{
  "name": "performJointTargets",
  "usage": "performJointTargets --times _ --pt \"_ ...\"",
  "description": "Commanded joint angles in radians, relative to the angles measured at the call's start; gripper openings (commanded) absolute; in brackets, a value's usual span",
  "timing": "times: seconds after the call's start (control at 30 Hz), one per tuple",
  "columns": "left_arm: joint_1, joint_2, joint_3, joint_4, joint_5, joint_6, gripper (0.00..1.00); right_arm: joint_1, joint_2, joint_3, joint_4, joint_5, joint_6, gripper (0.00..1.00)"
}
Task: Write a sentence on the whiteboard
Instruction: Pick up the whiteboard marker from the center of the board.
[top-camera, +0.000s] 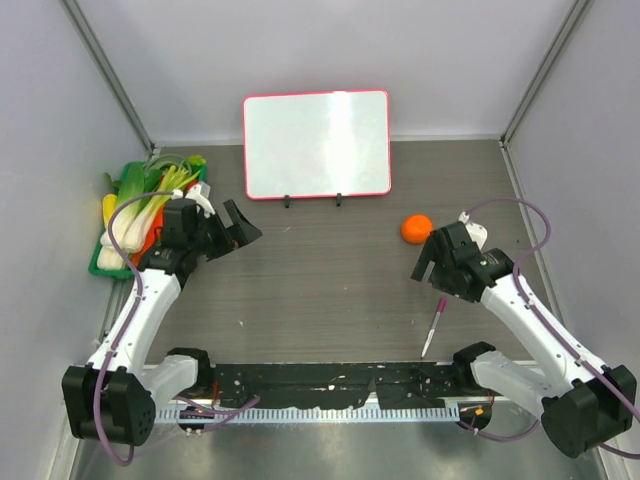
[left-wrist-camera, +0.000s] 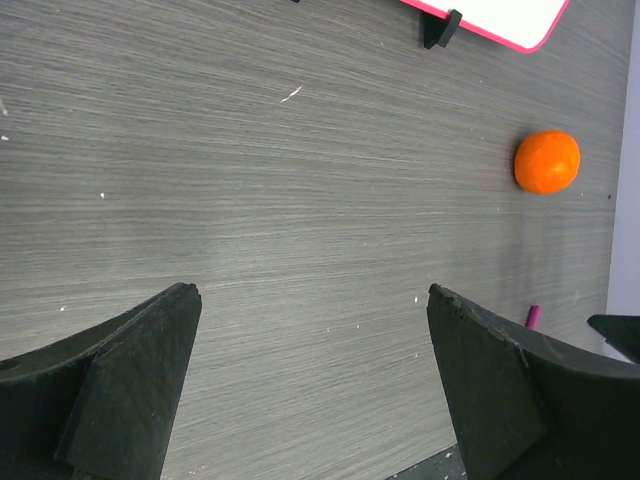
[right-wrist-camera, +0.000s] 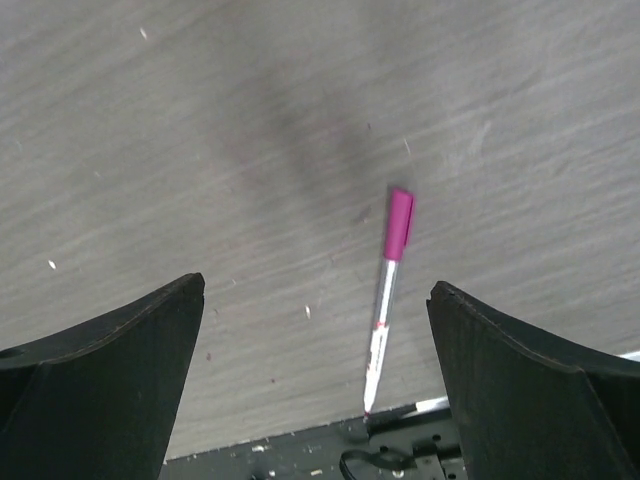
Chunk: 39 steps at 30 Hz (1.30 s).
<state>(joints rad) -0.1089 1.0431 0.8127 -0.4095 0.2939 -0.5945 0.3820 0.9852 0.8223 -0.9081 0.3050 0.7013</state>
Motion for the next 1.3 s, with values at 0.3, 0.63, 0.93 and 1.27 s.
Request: performJointTargets --times 0.3,0.63,0.93,1.27 --pt "0.005 0.024 0.002 0.052 0.125 0.001 1.0 -0.003 -0.025 -0.186 -0.031 -0.115 0.168 0.84" --pt "0.005 0.0 0.003 0.028 0.113 0.009 0.99 -0.025 0.09 -0.302 0.129 -0.149 0.169 0.7" --pt "0.005 -0.018 0.016 0.018 0.097 0.016 1.0 -0.034 0.148 -0.351 0.235 -0.218 0.161 0.01" --pt "0.005 -0.041 0.04 0.049 0.18 -0.011 1.0 -0.029 0.079 -0.094 0.204 -0.29 0.028 0.01"
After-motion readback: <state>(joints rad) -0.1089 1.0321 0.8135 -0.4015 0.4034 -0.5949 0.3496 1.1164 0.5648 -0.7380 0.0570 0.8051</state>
